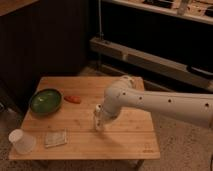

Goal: Knock the bottle over

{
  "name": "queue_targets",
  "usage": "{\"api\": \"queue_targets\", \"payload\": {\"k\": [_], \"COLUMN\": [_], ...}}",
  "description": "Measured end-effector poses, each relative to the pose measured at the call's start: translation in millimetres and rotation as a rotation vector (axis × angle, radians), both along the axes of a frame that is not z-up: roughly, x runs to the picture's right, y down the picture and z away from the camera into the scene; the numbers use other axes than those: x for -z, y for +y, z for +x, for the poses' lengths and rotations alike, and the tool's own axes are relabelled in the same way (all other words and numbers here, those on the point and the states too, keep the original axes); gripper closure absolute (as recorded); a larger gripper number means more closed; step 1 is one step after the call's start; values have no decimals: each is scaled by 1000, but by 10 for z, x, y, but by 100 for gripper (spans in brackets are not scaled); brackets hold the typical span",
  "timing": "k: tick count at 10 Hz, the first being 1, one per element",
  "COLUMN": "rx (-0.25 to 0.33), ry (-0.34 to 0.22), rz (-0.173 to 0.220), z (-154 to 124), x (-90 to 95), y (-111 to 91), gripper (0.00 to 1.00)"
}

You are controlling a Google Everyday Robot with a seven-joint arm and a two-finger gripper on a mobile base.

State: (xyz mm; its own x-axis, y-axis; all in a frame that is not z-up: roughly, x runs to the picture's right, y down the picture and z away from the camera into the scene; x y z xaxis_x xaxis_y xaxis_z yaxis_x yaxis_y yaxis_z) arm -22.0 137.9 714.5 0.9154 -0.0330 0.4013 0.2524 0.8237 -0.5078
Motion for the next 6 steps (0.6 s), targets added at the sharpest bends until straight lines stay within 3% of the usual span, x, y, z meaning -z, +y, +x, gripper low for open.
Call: {"api": "queue_targets", "payload": {"k": [2,4,6], "rx": [-34,-58,-31], "ry": [-77,-100,-82], "rz": [-5,-13,-6], "z": [-183,-130,-96], "x": [-12,-136,-231], "y": [-290,-513,-525], "gripper": [100,94,100]}}
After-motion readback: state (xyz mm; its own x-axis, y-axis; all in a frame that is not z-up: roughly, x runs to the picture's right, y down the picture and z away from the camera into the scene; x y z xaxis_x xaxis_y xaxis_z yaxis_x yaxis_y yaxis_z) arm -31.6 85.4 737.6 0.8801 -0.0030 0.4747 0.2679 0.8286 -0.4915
